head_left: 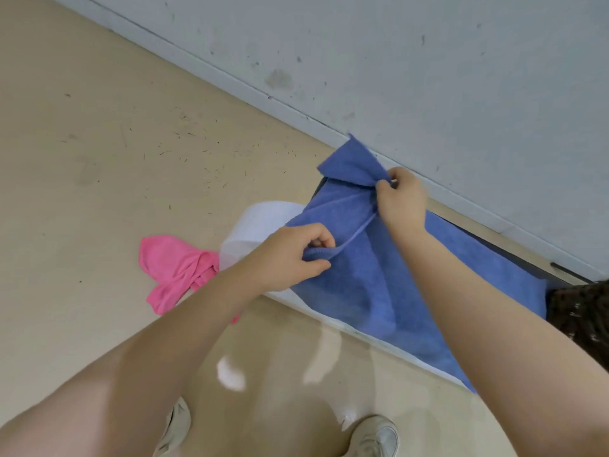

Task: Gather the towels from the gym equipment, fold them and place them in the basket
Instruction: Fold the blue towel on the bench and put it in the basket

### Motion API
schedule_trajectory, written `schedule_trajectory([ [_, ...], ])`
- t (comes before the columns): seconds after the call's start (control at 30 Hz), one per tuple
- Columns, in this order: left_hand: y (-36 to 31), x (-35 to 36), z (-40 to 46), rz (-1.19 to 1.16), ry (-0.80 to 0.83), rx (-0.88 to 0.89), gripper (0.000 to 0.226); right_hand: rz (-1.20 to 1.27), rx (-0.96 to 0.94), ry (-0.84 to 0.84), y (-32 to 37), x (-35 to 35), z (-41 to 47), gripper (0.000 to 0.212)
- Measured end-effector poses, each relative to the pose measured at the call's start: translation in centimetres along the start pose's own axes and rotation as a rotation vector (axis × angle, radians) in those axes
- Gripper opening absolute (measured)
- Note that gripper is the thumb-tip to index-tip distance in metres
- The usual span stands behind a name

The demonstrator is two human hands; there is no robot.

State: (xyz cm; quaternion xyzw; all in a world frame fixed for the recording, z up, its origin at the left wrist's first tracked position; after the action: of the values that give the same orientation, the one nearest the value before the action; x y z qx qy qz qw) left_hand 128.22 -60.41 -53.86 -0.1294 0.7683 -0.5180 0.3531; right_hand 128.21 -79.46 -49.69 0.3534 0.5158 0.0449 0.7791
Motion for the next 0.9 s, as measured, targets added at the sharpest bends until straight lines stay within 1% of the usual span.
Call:
schedule_trajectory([
  [0.03,-0.5,0.7,0.2,0.061,0.007,0.005,0.014,0.049,0.092,-0.025,-1.1,-0.4,0.0,0.016],
  [0.07,-1.0,1.3,0.3,0.132,0.021,0.007,0.012,0.094,0.192,-0.005,-2.4,-0.3,0.0,0.021],
  [0.1,-1.4,1.9,0.5,0.206,0.047,0.001,0.010,0.114,0.279,0.053,-3.4,-0.1,-0.1,0.021],
  [0.17,-1.9,2.7,0.8,0.354,0.087,-0.016,0.008,0.109,0.378,0.194,-4.4,0.6,-0.1,0.011],
  [0.2,-1.9,3.0,1.0,0.422,0.092,-0.024,0.008,0.111,0.384,0.232,-4.4,0.9,0.1,0.008],
  [0.3,-1.9,3.4,1.2,0.536,0.084,-0.046,0.012,0.189,0.313,0.254,-3.2,1.5,1.3,0.016],
  [0.37,-1.9,3.5,1.2,0.533,0.068,-0.028,0.013,0.236,0.226,0.237,-2.2,1.8,1.9,0.009],
  [0.43,-2.0,3.4,1.1,0.510,0.056,-0.020,0.010,0.247,0.161,0.237,-1.6,2.1,2.0,0.018],
  [0.47,-2.1,3.2,1.1,0.503,0.044,-0.026,0.007,0.289,0.176,0.234,-1.4,2.1,1.9,0.016],
  [0.53,-2.3,2.6,1.2,0.468,-0.011,-0.043,0.011,0.499,0.274,0.213,-1.0,1.8,2.0,0.014],
  [0.57,-2.7,2.2,1.1,0.408,-0.035,-0.040,0.013,0.676,0.341,0.181,-0.8,1.5,2.3,0.015],
  [0.6,-3.3,1.7,1.1,0.333,-0.053,-0.030,0.014,0.888,0.409,0.126,-0.6,0.8,2.7,0.018],
  [0.67,-4.7,0.9,1.1,0.213,-0.078,-0.045,0.015,1.309,0.498,-0.019,-0.6,-1.0,4.0,0.031],
  [0.7,-5.4,0.7,1.0,0.170,-0.083,-0.071,0.016,1.426,0.528,-0.077,-0.9,-1.8,4.4,0.036],
  [0.73,-6.0,0.8,0.9,0.139,-0.075,-0.095,0.017,1.417,0.553,-0.104,-1.5,-2.5,4.5,0.038],
  [0.77,-6.7,1.2,0.8,0.136,-0.045,-0.106,0.019,1.291,0.577,-0.106,-2.3,-2.9,4.2,0.035],
  [0.83,-7.8,2.9,0.2,0.200,0.055,-0.098,0.019,0.921,0.619,-0.084,-4.7,-3.6,2.7,0.025],
  [0.87,-8.3,3.8,-0.2,0.224,0.103,-0.089,0.018,0.795,0.622,-0.062,-5.9,-4.1,1.7,0.024],
  [0.9,-8.8,4.8,-0.5,0.228,0.142,-0.080,0.017,0.729,0.625,-0.038,-6.9,-4.6,0.7,0.028],
])
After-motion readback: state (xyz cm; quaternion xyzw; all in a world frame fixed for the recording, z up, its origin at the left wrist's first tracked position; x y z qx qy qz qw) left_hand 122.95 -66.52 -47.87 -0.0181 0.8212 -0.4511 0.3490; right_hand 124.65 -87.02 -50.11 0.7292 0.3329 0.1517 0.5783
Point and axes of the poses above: each hand's wrist, its own z-axis towards the middle knuckle, its own x-axis out of the palm, y = z × x, the point moved 4 cm from there along z, towards the middle knuckle, and after that the axes turned 13 degrees about -x, right-handed, at the moved point
